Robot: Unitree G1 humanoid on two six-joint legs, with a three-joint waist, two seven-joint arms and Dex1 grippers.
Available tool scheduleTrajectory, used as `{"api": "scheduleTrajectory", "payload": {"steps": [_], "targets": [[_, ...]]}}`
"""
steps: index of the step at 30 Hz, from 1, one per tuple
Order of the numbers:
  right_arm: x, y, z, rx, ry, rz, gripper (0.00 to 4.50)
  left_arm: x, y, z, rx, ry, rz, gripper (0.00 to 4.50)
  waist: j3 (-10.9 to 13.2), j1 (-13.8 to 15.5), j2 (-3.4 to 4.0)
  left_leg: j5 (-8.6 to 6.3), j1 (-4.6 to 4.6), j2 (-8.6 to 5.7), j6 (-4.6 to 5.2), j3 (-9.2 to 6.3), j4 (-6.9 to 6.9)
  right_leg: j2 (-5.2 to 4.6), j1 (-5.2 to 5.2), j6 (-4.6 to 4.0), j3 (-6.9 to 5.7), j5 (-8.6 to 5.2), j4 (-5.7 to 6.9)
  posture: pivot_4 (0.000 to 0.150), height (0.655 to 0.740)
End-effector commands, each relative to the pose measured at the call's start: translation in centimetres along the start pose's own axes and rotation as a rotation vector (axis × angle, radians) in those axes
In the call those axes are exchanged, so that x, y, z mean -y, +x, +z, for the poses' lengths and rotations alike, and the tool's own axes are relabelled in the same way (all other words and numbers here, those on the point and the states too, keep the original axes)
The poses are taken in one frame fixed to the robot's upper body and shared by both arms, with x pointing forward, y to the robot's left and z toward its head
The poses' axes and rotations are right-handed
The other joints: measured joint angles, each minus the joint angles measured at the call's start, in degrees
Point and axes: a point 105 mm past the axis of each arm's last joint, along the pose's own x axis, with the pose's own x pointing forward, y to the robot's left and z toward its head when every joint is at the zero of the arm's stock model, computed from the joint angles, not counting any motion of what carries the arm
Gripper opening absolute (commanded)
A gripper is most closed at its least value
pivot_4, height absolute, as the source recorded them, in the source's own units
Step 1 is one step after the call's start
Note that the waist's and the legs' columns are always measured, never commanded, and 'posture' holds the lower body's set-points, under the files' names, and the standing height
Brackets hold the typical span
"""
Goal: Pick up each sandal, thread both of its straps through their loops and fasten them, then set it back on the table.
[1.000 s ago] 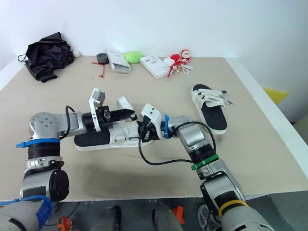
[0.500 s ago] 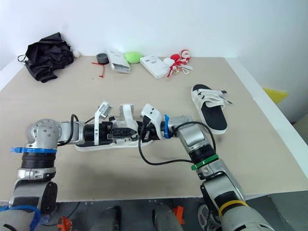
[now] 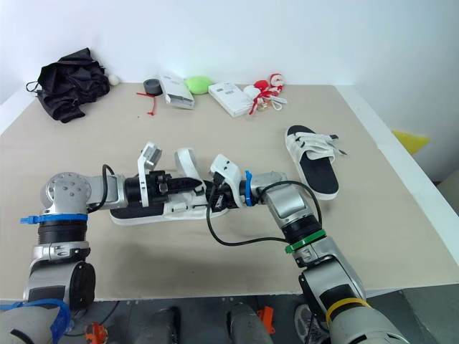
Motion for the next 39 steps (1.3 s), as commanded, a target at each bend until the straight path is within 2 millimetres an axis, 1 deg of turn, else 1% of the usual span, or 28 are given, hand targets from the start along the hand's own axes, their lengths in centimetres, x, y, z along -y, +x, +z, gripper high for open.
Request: {"api": "scheduleTrajectory", "payload": {"steps": [1,5,10,16,20,24,28,32,35,39], "targets": [[0.7,-0.2,-5.2,-0.162,0.116,-0.067,0.0,0.9,0.0,-1.3,-0.079,0.11,-0.008,0.06,0.0,0.01,0.0,0.0,0.0,0.0,0.0,0.0,0.0,0.0,0.0,-0.01,0.0,0.0,0.0,0.15,0.738],[0.7,-0.2,-5.2,-0.162,0.116,-0.067,0.0,0.4,0.1,-2.1,-0.125,0.181,0.021,0.06,-0.02,0.02,0.01,-0.02,0.01,0.0,-0.03,0.0,0.0,-0.02,-0.01,-0.05,0.01,-0.03,-0.02,0.15,0.738],[0.7,-0.2,-5.1,-0.162,0.116,-0.067,0.0,0.1,0.0,-2.2,-0.136,0.211,0.023,0.06,-0.03,0.03,0.01,-0.02,0.02,0.0,-0.03,0.0,-0.01,-0.02,-0.01,-0.08,0.01,-0.04,-0.02,0.15,0.738],[0.7,-0.2,-5.2,-0.162,0.116,-0.067,0.0,0.3,0.3,-1.6,-0.107,0.248,0.018,0.06,-0.03,0.03,0.01,-0.02,0.02,0.0,-0.03,0.01,-0.02,-0.04,-0.03,-0.1,0.01,-0.06,-0.02,0.15,0.738],[0.6,-0.1,-5.1,-0.157,0.117,-0.063,0.0,1.1,0.7,-1.0,-0.086,0.357,-0.008,0.06,-0.03,0.05,0.01,-0.02,0.02,0.0,-0.03,0.01,-0.02,-0.05,-0.03,-0.1,0.01,-0.06,-0.02,0.15,0.738],[0.6,-0.1,-5.1,-0.156,0.119,-0.064,0.0,1.3,0.6,-1.9,-0.158,0.45,-0.007,0.06,-0.03,0.04,0.01,-0.02,0.02,0.0,-0.03,0.03,-0.04,-0.06,-0.04,-0.11,0.01,-0.06,-0.02,0.15,0.738],[0.6,0.0,-5.1,-0.154,0.122,-0.065,0.0,1.5,0.3,-2.7,-0.22,0.482,-0.018,0.06,-0.04,0.04,0.03,-0.02,0.02,0.0,-0.03,0.03,-0.12,-0.06,-0.09,-0.14,0.02,-0.08,-0.02,0.15,0.738],[0.6,0.0,-5.1,-0.15,0.124,-0.067,0.0,0.9,-0.2,-3.5,-0.288,0.521,0.007,0.06,-0.04,-0.05,0.03,-0.02,0.02,0.04,-0.02,0.07,-0.23,-0.03,-0.2,-0.19,0.02,-0.11,-0.02,0.15,0.738],[0.6,0.0,-5.1,-0.146,0.125,-0.069,0.0,0.4,-0.2,-3.6,-0.313,0.566,0.026,0.06,-0.07,-0.07,0.03,0.02,0.06,0.09,0.05,0.09,-0.34,0.01,-0.23,-0.24,0.02,-0.13,-0.02,0.15,0.738],[0.5,0.1,-5.1,-0.145,0.127,-0.069,0.0,0.7,-0.1,-3.4,-0.308,0.603,0.008,0.06,-0.12,-0.07,0.05,0.02,0.1,0.12,0.07,0.09,-0.44,0.04,-0.24,-0.3,0.02,-0.16,-0.02,0.15,0.738]]}}
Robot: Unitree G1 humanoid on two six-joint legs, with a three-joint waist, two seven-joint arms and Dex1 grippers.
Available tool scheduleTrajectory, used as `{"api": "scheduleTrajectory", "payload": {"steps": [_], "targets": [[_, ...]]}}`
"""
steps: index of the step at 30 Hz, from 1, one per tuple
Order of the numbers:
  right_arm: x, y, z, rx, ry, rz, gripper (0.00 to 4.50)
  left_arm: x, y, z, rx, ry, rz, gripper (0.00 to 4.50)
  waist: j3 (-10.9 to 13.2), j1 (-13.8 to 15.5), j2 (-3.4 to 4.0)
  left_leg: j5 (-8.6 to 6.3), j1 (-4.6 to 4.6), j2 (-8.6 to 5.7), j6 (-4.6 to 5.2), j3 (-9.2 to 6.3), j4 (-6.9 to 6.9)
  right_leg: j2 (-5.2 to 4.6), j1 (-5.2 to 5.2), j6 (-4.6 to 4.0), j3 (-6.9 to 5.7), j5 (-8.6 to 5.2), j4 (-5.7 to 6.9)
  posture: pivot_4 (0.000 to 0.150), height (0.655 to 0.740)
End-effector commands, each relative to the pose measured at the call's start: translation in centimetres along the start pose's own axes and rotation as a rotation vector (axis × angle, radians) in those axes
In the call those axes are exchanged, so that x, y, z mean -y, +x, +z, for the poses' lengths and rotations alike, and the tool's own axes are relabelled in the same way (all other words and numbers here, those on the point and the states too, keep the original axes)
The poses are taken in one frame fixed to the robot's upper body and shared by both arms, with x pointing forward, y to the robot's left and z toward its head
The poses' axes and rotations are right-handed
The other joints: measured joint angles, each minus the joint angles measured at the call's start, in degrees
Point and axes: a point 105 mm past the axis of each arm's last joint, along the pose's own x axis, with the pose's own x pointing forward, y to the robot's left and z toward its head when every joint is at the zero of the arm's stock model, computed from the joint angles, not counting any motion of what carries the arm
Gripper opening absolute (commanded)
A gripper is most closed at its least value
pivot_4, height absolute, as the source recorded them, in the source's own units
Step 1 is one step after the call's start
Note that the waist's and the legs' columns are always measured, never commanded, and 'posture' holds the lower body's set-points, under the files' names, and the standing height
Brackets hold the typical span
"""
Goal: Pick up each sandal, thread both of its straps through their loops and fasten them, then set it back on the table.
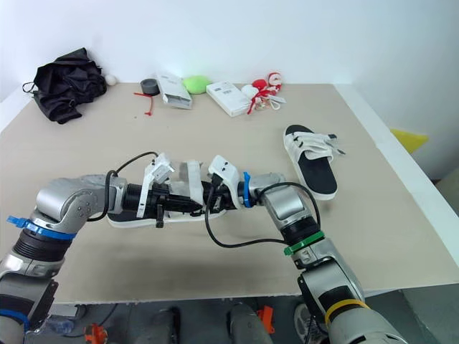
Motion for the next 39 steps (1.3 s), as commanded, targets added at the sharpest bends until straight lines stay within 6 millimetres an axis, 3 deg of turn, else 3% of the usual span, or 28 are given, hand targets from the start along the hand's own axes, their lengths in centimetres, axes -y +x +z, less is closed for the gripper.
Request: {"api": "scheduleTrajectory", "payload": {"steps": [1,8,11,15,21,23,29,39], "targets": [[0.9,-0.3,-5.2,-0.155,0.13,-0.083,0.0,0.2,0.2,-1.1,-0.05,0.013,-0.018,0.06,-0.01,0.0,0.0,0.0,0.0,0.0,0.0,0.0,0.0,0.0,0.0,0.0,0.0,0.0,0.0,0.15,0.738],[0.9,-0.3,-5.2,-0.154,0.131,-0.084,0.0,0.2,0.3,-0.7,-0.034,0.155,-0.016,0.06,-0.02,0.0,0.0,0.0,0.0,0.0,0.01,0.02,0.0,-0.01,-0.01,-0.02,0.01,-0.01,0.0,0.15,0.738],[0.9,-0.2,-5.2,-0.154,0.132,-0.084,0.0,-0.3,0.2,-0.9,-0.044,0.194,0.005,0.79,-0.02,0.01,-0.01,0.01,0.0,0.0,0.01,0.03,0.0,-0.02,0.0,-0.02,0.01,-0.01,0.0,0.15,0.738],[0.9,-0.2,-5.2,-0.155,0.131,-0.082,0.0,-0.6,0.0,-1.0,-0.057,0.226,0.007,2.56,-0.03,0.05,0.0,0.02,0.0,0.0,0.03,0.04,0.0,-0.02,0.0,-0.02,0.02,-0.01,0.0,0.15,0.738],[1.0,-0.3,-5.2,-0.157,0.129,-0.082,0.0,-0.4,-0.2,0.3,0.01,0.173,-0.01,4.48,-0.03,0.08,0.0,0.04,-0.01,-0.02,0.06,0.04,0.0,-0.07,0.01,-0.02,0.02,-0.01,0.0,0.15,0.738],[1.0,-0.3,-5.2,-0.158,0.127,-0.082,0.0,-0.2,-0.2,2.3,0.119,0.045,-0.024,4.48,-0.02,0.16,-0.02,0.05,-0.01,-0.03,0.08,0.04,0.0,-0.08,0.01,-0.02,0.01,-0.01,0.0,0.15,0.738],[1.0,-0.3,-5.1,-0.16,0.123,-0.08,0.0,-0.5,-0.9,5.6,0.267,-0.263,-0.063,4.48,0.0,0.15,-0.03,0.12,-0.05,-0.05,0.19,-0.02,0.02,-0.03,-0.01,0.05,-0.05,0.03,0.01,0.15,0.738],[1.1,-0.4,-5.1,-0.161,0.119,-0.082,0.0,-0.5,-0.6,4.8,0.224,-0.328,-0.034,4.48,-0.01,0.13,-0.03,0.16,-0.06,-0.07,0.19,-0.04,0.02,-0.02,0.27,0.33,-0.03,0.25,0.02,0.15,0.738]]}}
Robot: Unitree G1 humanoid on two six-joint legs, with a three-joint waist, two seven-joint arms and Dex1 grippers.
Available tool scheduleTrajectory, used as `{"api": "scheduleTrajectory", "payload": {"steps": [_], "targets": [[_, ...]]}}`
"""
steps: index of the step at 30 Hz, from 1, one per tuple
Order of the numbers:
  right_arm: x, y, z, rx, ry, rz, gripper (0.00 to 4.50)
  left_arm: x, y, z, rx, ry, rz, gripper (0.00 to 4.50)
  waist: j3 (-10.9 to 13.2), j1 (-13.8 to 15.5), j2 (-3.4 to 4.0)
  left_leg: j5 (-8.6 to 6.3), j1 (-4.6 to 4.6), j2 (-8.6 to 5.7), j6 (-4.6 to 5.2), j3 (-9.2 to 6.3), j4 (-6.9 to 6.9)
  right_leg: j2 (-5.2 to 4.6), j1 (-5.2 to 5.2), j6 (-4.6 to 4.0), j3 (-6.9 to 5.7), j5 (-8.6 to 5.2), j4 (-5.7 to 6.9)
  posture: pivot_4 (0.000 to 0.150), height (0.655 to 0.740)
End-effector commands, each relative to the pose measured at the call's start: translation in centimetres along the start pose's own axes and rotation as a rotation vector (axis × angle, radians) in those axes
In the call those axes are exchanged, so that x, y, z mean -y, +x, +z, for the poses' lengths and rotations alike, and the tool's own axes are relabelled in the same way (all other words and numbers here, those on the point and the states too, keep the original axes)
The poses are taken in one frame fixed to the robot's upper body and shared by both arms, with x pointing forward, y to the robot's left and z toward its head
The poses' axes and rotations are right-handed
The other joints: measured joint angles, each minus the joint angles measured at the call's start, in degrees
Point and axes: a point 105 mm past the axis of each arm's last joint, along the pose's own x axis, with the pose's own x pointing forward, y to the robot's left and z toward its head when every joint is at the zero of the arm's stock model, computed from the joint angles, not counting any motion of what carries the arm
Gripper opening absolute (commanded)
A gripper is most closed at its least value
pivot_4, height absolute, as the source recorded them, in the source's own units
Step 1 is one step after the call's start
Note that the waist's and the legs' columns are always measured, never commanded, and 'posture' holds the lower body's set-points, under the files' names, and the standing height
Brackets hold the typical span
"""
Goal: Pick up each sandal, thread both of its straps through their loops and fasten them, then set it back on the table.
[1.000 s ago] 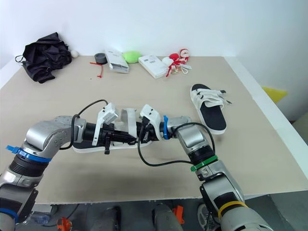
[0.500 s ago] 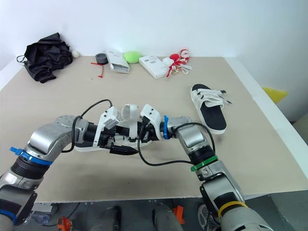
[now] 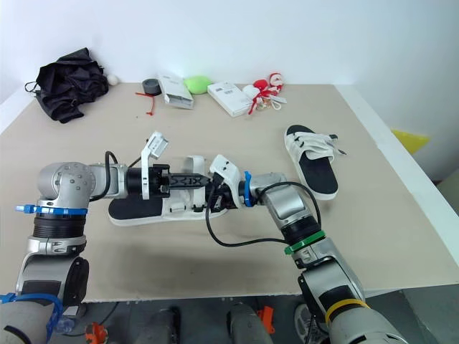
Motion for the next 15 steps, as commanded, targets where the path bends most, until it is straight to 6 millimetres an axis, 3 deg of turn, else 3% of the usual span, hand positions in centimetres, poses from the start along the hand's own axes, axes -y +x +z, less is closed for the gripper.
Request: {"api": "scheduleTrajectory", "payload": {"steps": [1,4,12,13,15], "targets": [[0.9,-0.2,-5.1,-0.161,0.114,-0.07,0.0,0.9,-0.1,0.7,0.016,0.043,-0.017,4.48,0.0,0.0,0.0,0.0,0.0,0.0,0.0,0.0,0.0,0.0,-0.01,-0.09,0.0,-0.05,0.0,0.15,0.738],[0.8,-0.2,-5.1,-0.16,0.115,-0.068,0.0,0.7,-0.3,1.0,0.02,0.058,-0.001,3.64,0.0,0.0,0.0,0.0,0.0,0.0,-0.01,0.0,0.0,-0.01,0.01,-0.1,0.0,-0.05,0.0,0.15,0.738],[0.7,-0.1,-5.0,-0.159,0.112,-0.063,0.0,0.2,-0.6,0.1,-0.029,0.107,0.027,0.37,0.0,0.0,0.0,0.0,0.0,0.0,-0.02,0.0,0.0,-0.01,-0.09,-0.12,0.01,-0.07,-0.01,0.15,0.738],[0.7,-0.1,-5.0,-0.159,0.113,-0.063,0.0,0.2,-0.6,0.0,-0.036,0.113,0.026,0.1,0.0,0.0,0.0,0.0,0.0,0.0,-0.02,0.01,0.0,-0.01,-0.16,-0.12,0.01,-0.07,-0.01,0.15,0.738],[0.7,-0.1,-5.1,-0.159,0.113,-0.062,0.0,0.1,-0.5,-0.3,-0.046,0.127,0.023,0.1,0.0,0.0,0.0,0.0,0.0,0.0,-0.02,0.01,0.0,-0.01,-0.2,-0.13,0.01,-0.07,0.0,0.15,0.738]]}}
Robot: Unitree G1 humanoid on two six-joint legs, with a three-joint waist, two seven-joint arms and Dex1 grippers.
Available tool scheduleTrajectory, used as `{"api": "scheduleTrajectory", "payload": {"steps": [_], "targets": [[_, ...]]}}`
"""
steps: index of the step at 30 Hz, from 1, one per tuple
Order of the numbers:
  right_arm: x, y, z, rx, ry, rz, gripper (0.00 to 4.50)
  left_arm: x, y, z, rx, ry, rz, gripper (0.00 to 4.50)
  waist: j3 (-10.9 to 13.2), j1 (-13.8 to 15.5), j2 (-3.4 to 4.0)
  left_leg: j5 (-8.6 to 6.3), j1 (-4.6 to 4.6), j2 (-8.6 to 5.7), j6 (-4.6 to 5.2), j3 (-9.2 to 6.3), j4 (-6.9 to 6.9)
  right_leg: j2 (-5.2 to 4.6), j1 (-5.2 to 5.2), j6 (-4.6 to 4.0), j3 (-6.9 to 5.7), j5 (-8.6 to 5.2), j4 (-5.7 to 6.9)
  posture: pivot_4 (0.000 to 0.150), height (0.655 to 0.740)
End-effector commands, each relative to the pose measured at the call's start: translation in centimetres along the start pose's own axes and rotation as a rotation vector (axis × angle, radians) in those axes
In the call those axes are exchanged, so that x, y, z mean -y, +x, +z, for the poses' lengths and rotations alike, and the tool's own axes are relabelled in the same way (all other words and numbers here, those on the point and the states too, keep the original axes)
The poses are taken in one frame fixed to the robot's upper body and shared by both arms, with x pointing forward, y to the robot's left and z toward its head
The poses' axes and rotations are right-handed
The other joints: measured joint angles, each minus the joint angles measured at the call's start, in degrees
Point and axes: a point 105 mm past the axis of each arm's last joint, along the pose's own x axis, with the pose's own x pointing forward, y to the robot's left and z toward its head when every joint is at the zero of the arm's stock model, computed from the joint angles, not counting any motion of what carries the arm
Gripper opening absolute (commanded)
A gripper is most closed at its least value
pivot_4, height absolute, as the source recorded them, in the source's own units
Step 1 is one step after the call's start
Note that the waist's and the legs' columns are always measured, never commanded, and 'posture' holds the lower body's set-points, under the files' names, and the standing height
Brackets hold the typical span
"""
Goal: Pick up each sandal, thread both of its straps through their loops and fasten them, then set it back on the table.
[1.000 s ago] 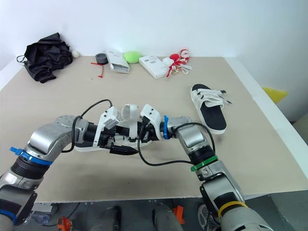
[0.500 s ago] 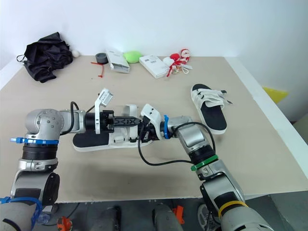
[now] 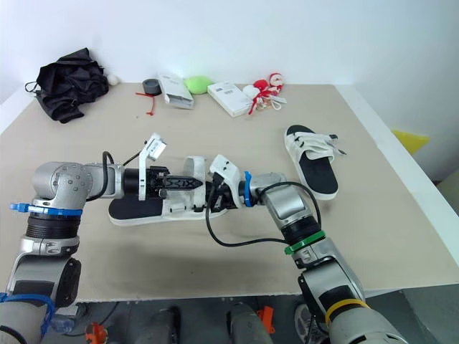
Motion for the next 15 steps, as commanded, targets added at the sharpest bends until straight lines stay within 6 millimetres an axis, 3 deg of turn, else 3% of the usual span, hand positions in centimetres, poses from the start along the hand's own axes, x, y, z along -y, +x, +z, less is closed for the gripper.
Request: {"api": "scheduleTrajectory", "payload": {"steps": [1,15], "targets": [[0.7,-0.1,-5.1,-0.159,0.113,-0.062,0.0,0.7,0.2,0.0,-0.016,0.079,-0.017,0.1,0.0,0.0,0.0,0.0,0.0,0.0,0.0,0.0,0.0,0.0,0.0,0.0,0.0,0.0,0.0,0.15,0.738],[0.7,-0.3,-5.2,-0.163,0.116,-0.066,0.0,0.7,0.4,-2.0,-0.142,0.26,-0.008,0.1,-0.01,0.0,0.0,0.0,0.01,0.0,0.0,0.01,0.0,0.0,-0.01,-0.06,0.02,-0.03,0.0,0.15,0.738]]}}
